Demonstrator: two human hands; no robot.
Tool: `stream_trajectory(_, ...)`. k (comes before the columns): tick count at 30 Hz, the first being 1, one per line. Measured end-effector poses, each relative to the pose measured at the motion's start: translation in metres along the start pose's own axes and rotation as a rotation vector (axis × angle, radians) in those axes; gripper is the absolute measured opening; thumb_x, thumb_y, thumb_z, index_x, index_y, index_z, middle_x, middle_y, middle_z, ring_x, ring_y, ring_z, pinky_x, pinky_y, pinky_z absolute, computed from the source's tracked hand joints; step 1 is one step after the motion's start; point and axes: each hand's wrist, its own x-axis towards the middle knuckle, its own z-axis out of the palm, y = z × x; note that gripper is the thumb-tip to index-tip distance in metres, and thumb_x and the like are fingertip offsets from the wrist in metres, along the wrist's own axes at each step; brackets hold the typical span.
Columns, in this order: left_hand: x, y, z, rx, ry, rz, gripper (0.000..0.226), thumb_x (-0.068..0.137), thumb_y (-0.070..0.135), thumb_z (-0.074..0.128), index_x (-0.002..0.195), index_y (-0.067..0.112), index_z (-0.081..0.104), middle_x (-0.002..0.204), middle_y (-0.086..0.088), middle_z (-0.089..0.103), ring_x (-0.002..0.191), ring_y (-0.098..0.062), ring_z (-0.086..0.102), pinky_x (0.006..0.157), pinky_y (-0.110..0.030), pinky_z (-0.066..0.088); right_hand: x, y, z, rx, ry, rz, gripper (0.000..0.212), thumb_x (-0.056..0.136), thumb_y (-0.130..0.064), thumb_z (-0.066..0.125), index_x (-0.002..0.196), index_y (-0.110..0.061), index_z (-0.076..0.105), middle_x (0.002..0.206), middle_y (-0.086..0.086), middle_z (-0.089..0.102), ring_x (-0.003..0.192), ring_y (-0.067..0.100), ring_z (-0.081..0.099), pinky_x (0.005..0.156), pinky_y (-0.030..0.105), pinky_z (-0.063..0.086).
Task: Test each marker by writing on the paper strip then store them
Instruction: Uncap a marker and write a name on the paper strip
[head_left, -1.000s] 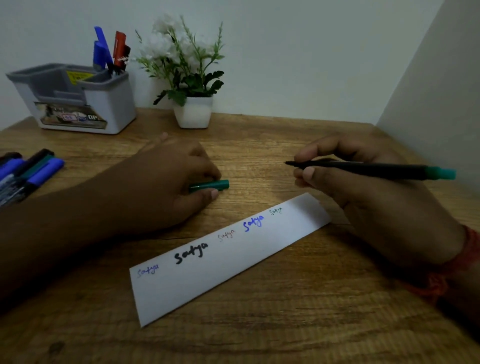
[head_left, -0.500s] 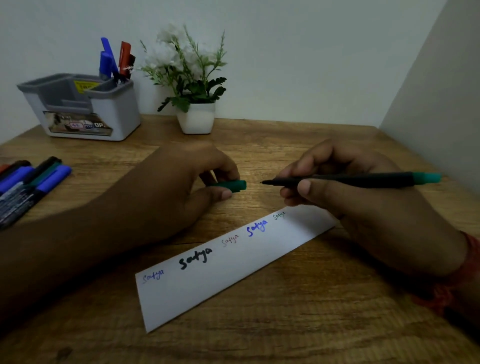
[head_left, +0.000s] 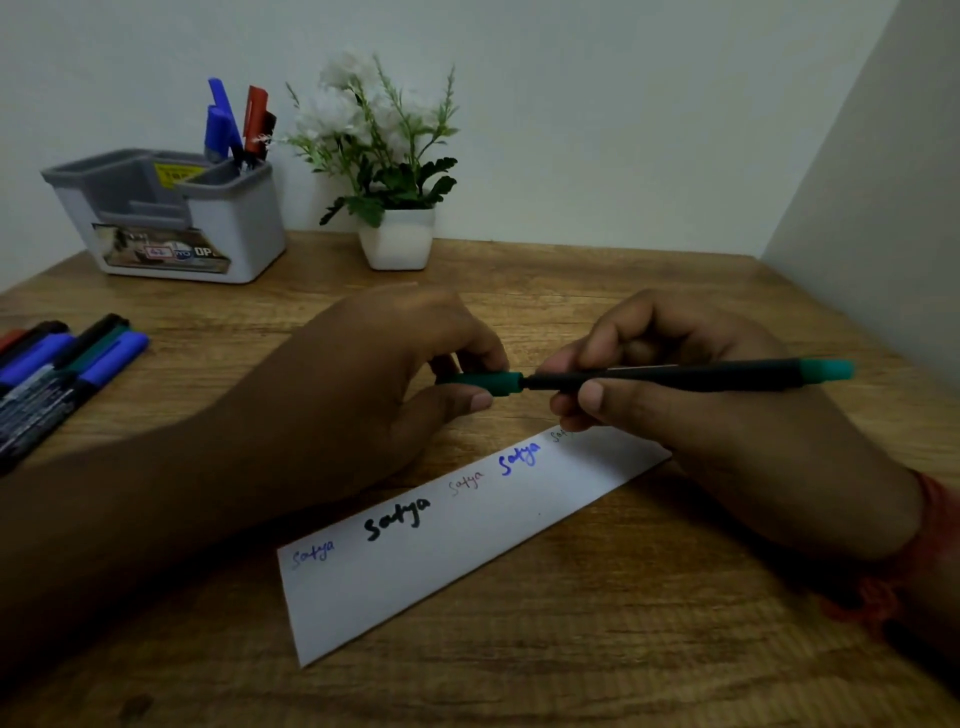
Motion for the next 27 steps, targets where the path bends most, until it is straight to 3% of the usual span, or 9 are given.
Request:
stream_trajectory(2, -0.001, 0.001, 0.002, 0.019, 0.018, 0.020, 0.021, 0.084, 0.028, 0.061, 0.100, 0.017, 0.070, 0.098, 0.010, 0.063, 0.091, -0.006, 0.056, 0.082, -0.016, 0.039, 0.000, 0.000, 0.001, 0.020, -0.003, 0.008, 0.016, 0.079, 0.001, 0.070, 0.091, -0.006, 0.062, 0.099, 0.006, 0.078, 0.089, 0.021, 0.076, 0.078, 0.028, 0.060)
stream_trajectory(7, -0.002, 0.003, 0.005, 0.040, 0.060, 0.119, 0.020, 0.086, 0.029, 0.060, 0.100, 0.019, 0.070, 0.099, 0.017, 0.056, 0.095, 0.008, 0.042, 0.097, -0.020, 0.030, 0.000, 0.001, 0.002, -0.167, 0.010, -0.064, 0.015, 0.071, -0.021, 0.079, 0.082, -0.020, 0.068, 0.082, -0.005, 0.072, 0.078, 0.011, 0.069, 0.071, 0.025, 0.057)
stream_trajectory(9, -0.001, 0.007, 0.005, 0.034, 0.067, 0.162, 0.024, 0.086, 0.031, 0.056, 0.099, 0.018, 0.070, 0.098, 0.018, 0.053, 0.094, 0.010, 0.039, 0.098, -0.023, 0.030, 0.001, 0.000, 0.003, -0.189, -0.039, -0.076, 0.015, 0.075, -0.015, 0.081, 0.080, -0.023, 0.070, 0.076, -0.005, 0.072, 0.073, 0.009, 0.069, 0.069, 0.025, 0.057)
stream_trajectory(12, -0.001, 0.010, 0.004, 0.087, 0.070, 0.204, 0.015, 0.081, 0.016, 0.071, 0.096, 0.013, 0.071, 0.094, 0.003, 0.067, 0.092, -0.005, 0.050, 0.097, -0.033, 0.031, 0.002, 0.001, 0.003, -0.227, -0.053, -0.086, 0.012, 0.080, -0.012, 0.080, 0.081, -0.019, 0.070, 0.077, 0.002, 0.076, 0.069, 0.015, 0.073, 0.067, 0.030, 0.062)
stream_trajectory(14, -0.001, 0.013, 0.003, 0.091, 0.060, 0.183, 0.022, 0.076, 0.007, 0.078, 0.095, 0.013, 0.071, 0.094, 0.001, 0.068, 0.092, -0.008, 0.051, 0.099, -0.036, 0.032, 0.000, 0.001, 0.004, -0.220, -0.046, -0.089, 0.011, 0.080, -0.013, 0.080, 0.080, -0.018, 0.070, 0.075, 0.004, 0.076, 0.066, 0.017, 0.074, 0.063, 0.032, 0.062)
stream_trajectory(18, -0.002, 0.018, 0.001, 0.061, 0.064, 0.169, 0.011, 0.084, 0.027, 0.063, 0.095, 0.028, 0.064, 0.086, 0.020, 0.058, 0.079, 0.003, 0.052, 0.111, -0.041, 0.030, 0.000, 0.000, 0.005, -0.261, -0.053, -0.108, 0.008, 0.083, -0.015, 0.078, 0.078, -0.018, 0.072, 0.071, -0.001, 0.075, 0.063, 0.011, 0.073, 0.062, 0.030, 0.062)
stream_trajectory(21, -0.003, 0.020, 0.003, 0.037, 0.050, 0.143, 0.011, 0.082, 0.032, 0.059, 0.093, 0.033, 0.061, 0.084, 0.023, 0.054, 0.078, 0.007, 0.051, 0.111, -0.040, 0.030, 0.002, 0.002, 0.011, -0.390, -0.114, -0.145, 0.009, 0.087, -0.022, 0.074, 0.079, -0.019, 0.074, 0.067, -0.013, 0.071, 0.065, 0.002, 0.072, 0.065, 0.025, 0.061)
stream_trajectory(24, 0.000, 0.019, 0.004, 0.022, 0.031, 0.134, 0.011, 0.084, 0.036, 0.056, 0.094, 0.034, 0.061, 0.084, 0.023, 0.054, 0.079, 0.005, 0.053, 0.103, -0.034, 0.033, 0.003, 0.003, 0.013, -0.249, 0.002, -0.155, 0.014, 0.078, -0.015, 0.081, 0.073, -0.019, 0.068, 0.062, -0.008, 0.069, 0.055, 0.004, 0.067, 0.053, 0.018, 0.053)
stream_trajectory(27, 0.006, 0.012, 0.001, 0.043, 0.049, 0.136, 0.012, 0.085, 0.037, 0.059, 0.097, 0.035, 0.060, 0.086, 0.024, 0.055, 0.081, 0.003, 0.054, 0.097, -0.032, 0.035, 0.003, 0.003, 0.012, -0.168, 0.040, -0.138, 0.012, 0.076, -0.013, 0.079, 0.081, -0.014, 0.068, 0.068, -0.006, 0.070, 0.057, 0.007, 0.067, 0.054, 0.013, 0.051)
